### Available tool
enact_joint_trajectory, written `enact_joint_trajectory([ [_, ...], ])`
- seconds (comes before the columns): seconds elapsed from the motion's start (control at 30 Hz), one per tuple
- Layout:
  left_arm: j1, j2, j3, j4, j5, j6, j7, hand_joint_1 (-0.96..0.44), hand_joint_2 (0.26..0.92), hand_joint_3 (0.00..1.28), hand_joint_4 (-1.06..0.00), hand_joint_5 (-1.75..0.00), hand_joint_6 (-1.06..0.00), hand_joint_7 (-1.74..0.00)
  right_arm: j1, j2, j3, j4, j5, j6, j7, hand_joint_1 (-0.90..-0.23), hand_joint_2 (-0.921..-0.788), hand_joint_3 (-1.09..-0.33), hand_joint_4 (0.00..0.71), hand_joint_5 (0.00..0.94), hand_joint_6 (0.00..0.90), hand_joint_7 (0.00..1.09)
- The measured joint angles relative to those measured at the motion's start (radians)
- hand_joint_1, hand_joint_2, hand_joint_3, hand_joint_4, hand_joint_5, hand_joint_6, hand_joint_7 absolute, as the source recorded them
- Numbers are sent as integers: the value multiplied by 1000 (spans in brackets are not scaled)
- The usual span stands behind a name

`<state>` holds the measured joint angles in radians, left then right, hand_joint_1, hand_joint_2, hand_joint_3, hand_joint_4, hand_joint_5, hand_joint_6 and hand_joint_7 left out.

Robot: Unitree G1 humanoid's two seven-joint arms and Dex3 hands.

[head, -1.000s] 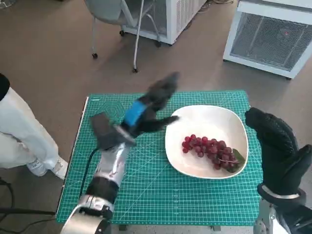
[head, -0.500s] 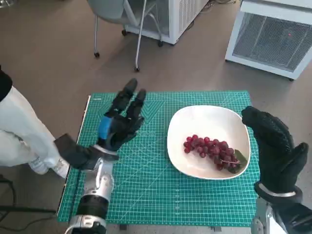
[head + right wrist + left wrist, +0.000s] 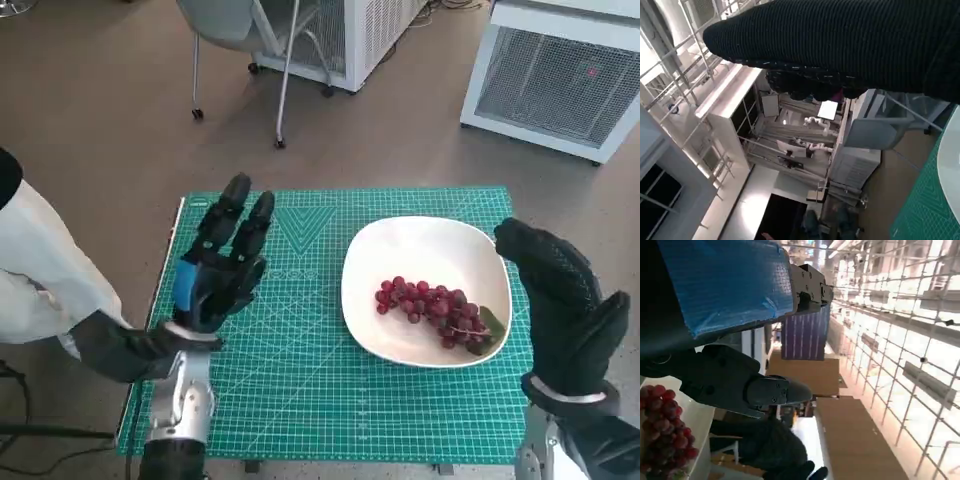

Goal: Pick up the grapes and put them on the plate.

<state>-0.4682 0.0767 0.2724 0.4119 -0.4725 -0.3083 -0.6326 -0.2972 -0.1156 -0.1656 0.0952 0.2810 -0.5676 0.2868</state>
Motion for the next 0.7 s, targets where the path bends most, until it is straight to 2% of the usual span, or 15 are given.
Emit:
enact_joint_trajectory([
  [0.2,21,2,-4,-21,-1,0,-10,-294,920,135,-147,-4,-257,-18,0,-2,0,0,-1,1,0,-511,-921,-539,468,4,154,550],
  [0.33,26,5,-7,-21,0,-6,-24,-194,921,109,-133,-1,-246,-11,0,-4,0,-1,-2,2,0,-510,-921,-539,468,4,154,550],
  [0.5,26,15,-10,-11,1,-27,-47,-15,921,126,-118,0,-224,-2,0,-6,0,-1,-2,3,0,-510,-921,-538,468,4,154,549],
  [0.7,30,27,-13,-1,1,-32,-62,43,921,171,-120,-2,-215,0,0,-9,0,-1,-1,4,0,-514,-921,-538,468,4,154,549],
])
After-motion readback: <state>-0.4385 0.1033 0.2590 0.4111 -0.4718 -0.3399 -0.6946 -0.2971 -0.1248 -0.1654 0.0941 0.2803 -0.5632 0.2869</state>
